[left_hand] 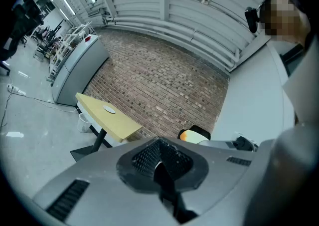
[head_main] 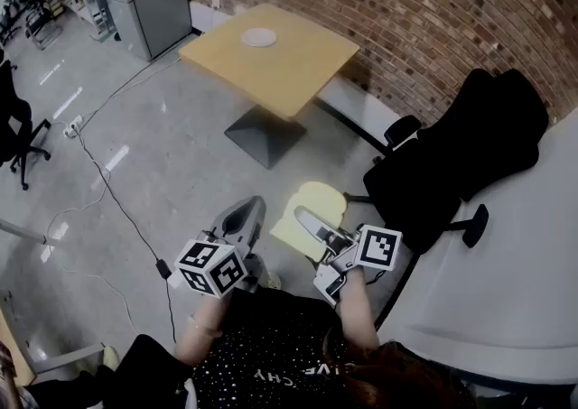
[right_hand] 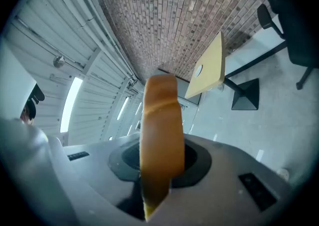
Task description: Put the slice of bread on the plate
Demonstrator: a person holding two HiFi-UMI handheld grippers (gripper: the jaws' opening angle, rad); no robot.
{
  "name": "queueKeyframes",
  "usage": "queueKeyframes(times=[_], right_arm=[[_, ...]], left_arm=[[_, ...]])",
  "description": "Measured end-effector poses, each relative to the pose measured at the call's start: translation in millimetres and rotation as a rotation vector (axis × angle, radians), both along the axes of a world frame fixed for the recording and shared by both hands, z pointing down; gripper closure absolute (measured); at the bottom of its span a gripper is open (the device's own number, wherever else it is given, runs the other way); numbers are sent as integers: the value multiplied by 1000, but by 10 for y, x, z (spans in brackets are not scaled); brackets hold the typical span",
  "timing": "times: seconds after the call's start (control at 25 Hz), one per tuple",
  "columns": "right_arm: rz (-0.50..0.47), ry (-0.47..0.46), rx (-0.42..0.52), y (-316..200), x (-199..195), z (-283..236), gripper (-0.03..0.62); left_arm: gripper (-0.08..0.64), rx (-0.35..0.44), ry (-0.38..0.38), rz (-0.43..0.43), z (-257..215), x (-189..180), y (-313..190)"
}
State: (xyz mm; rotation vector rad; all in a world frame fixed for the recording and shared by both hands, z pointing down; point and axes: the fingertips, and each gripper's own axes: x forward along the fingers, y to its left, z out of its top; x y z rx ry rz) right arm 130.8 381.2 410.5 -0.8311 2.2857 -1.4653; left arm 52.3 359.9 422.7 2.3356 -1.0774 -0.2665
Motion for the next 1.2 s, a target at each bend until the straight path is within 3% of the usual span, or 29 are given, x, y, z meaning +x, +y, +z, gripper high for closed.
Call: queueKeyframes(times=[0.2,0.68,0.92,1.2], right_arm=[[16,-23,-9,79,77,-19,494],[-29,-45,-38,-76,13,22,494],[-40,-25,-72,-548,39,137,494],[-39,-23,-66,-1625,26,44,494]], left_arm=[[549,38,-34,-11,-105,4,109],[549,18,-35,-60,-98,-71,19],[549,-11,-30,-68,15,-40,-457],[549,-2,-43,-37,-56,12,-1532]])
